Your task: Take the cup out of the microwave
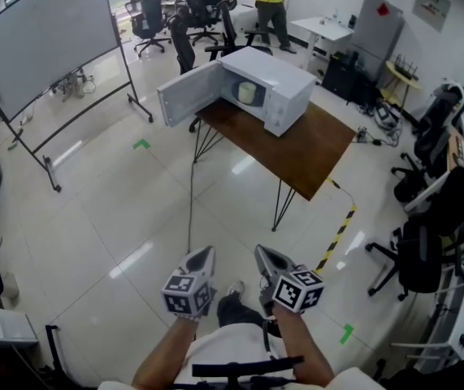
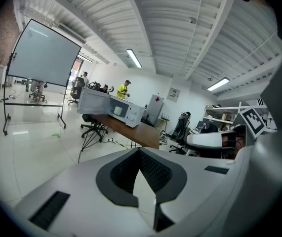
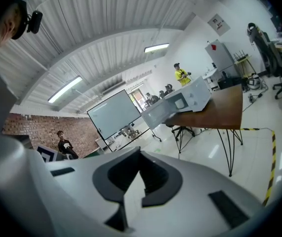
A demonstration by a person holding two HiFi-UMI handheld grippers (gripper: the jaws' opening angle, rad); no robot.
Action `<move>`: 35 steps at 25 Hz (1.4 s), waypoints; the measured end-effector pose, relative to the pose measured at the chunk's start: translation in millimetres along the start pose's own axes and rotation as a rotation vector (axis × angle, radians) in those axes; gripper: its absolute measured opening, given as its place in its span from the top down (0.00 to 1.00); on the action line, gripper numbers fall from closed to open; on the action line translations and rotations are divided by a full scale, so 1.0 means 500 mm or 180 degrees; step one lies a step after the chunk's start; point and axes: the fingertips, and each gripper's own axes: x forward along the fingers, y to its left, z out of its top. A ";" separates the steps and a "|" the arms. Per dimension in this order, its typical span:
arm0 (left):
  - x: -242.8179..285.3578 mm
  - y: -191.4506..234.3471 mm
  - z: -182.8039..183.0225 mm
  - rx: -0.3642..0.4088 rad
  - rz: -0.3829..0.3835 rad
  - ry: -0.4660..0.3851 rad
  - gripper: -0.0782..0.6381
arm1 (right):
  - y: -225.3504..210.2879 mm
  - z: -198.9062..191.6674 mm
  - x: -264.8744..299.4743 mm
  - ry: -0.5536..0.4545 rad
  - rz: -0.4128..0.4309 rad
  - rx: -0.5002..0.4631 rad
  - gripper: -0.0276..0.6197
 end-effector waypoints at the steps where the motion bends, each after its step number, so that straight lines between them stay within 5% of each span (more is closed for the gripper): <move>1: 0.017 0.005 0.010 0.0000 0.0003 0.0002 0.89 | -0.011 0.011 0.012 0.0000 -0.0003 0.0007 0.94; 17: 0.273 0.036 0.135 0.0020 -0.0019 0.0002 0.89 | -0.176 0.182 0.163 -0.0024 -0.0038 0.0027 0.94; 35: 0.376 0.094 0.197 0.0035 -0.0011 0.0047 0.89 | -0.221 0.232 0.277 0.0042 -0.0016 0.0056 0.94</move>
